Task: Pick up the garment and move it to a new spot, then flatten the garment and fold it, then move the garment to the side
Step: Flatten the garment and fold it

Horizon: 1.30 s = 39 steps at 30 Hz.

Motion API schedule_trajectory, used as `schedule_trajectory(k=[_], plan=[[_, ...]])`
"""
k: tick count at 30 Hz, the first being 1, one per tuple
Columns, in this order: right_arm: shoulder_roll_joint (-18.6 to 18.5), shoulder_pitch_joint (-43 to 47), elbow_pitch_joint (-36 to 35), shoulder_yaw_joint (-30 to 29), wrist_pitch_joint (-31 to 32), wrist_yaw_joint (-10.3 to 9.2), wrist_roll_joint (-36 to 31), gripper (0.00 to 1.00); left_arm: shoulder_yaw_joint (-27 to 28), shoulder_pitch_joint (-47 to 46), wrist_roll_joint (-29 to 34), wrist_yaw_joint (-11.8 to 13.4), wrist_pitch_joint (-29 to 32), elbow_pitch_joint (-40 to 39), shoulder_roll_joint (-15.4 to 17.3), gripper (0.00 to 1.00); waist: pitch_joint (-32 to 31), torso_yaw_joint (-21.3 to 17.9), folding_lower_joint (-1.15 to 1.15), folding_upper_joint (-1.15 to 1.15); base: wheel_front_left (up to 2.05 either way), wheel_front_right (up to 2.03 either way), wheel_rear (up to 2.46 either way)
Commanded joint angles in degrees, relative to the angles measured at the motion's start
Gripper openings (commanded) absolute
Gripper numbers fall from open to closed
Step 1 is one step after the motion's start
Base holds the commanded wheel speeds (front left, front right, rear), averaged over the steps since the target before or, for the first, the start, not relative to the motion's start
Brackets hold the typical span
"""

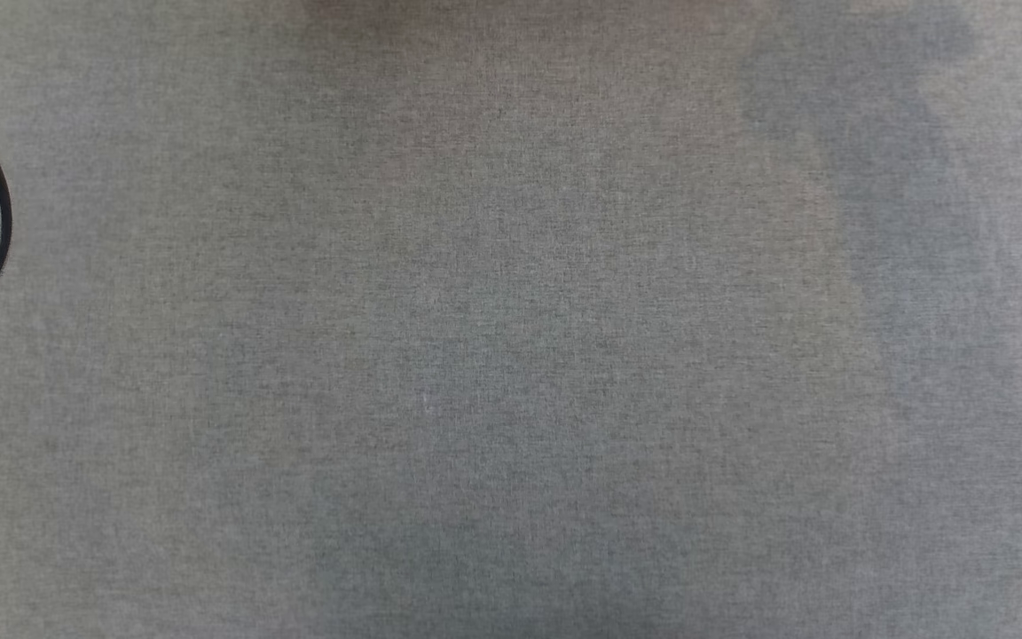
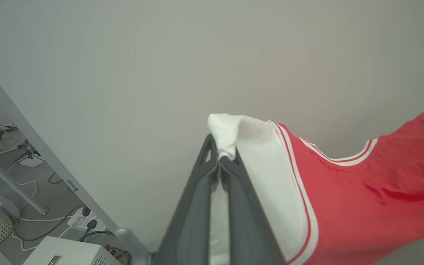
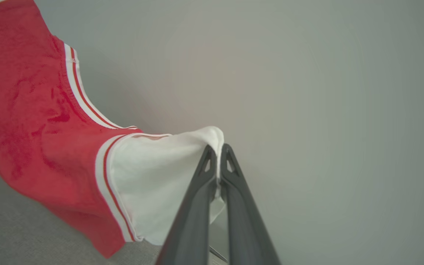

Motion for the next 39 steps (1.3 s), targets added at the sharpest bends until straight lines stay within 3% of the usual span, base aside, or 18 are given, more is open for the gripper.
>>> schedule_trajectory(k=[1,6,10,11,13,14,18,23,24,31,39], plan=[[-0.2,2.0,-0.5,0.7,-1.0,-0.04,1.3,0.00,-0.4,2.9,-1.0,-0.1,-0.9,-0.8,0.8,0.00,-1.0,0.0,0.00,0.30,0.00,0.00,0.00],[-1.9,12.2,-3.2,4.6,-4.5,-0.04,6.1,0.00,-1.0,16.7,-4.6,0.1,-4.7,-4.7,3.2,0.00,-5.5,0.3,0.00,0.30,0.00,0.00,0.00],[-3.5,19.5,-5.4,6.6,-6.0,-0.04,8.3,0.00,-0.8,26.1,-6.4,1.8,-6.1,-8.1,4.3,0.00,-8.8,0.3,0.00,0.30,0.00,0.00,0.00],[-4.8,24.9,-7.1,7.6,-6.8,-0.04,9.5,0.00,-0.6,33.5,-7.7,3.8,-6.6,-11.6,5.1,0.00,-11.1,0.1,0.00,0.30,0.00,0.00,0.00],[-5.7,28.7,-8.5,8.2,-7.2,-0.04,10.2,0.00,-0.4,38.7,-8.6,5.2,-6.9,-14.4,5.8,0.00,-12.7,0.0,0.00,0.30,0.00,0.00,0.00],[-7.4,34.8,-10.4,8.9,-7.6,-0.04,11.0,0.00,-0.2,46.7,-9.7,7.0,-7.1,-18.5,7.1,0.00,-15.1,-0.2,0.00,0.30,0.00,0.00,0.00],[-9.6,42.5,-12.8,8.7,-7.9,-0.04,12.5,0.00,-0.4,56.5,-10.8,10.5,-7.2,-23.6,8.5,0.00,-17.5,-0.4,0.00,0.30,0.00,0.00,0.00],[-11.7,51.5,-14.2,6.1,-8.6,-0.04,13.9,0.00,0.1,66.5,-12.7,12.8,-7.3,-27.4,10.4,0.00,-19.8,-0.7,0.00,0.30,0.00,0.00,0.00],[-12.7,57.2,-14.3,4.1,-8.8,-0.04,14.3,0.00,0.0,71.0,-12.8,13.9,-7.3,-28.6,10.9,0.00,-21.2,-0.5,0.00,0.30,0.00,0.00,0.00],[-14.3,68.9,-15.7,-2.1,-8.9,-0.04,14.9,0.00,-0.6,78.4,-12.0,17.0,-7.3,-30.1,11.8,0.00,-23.6,-0.1,0.00,0.30,0.00,0.00,0.00],[-17.4,83.2,-23.2,-8.8,-4.4,-0.04,15.3,0.00,-0.4,84.3,-11.8,20.7,-7.3,-32.7,12.6,0.00,-25.0,0.4,0.00,0.30,0.00,0.00,0.00]])
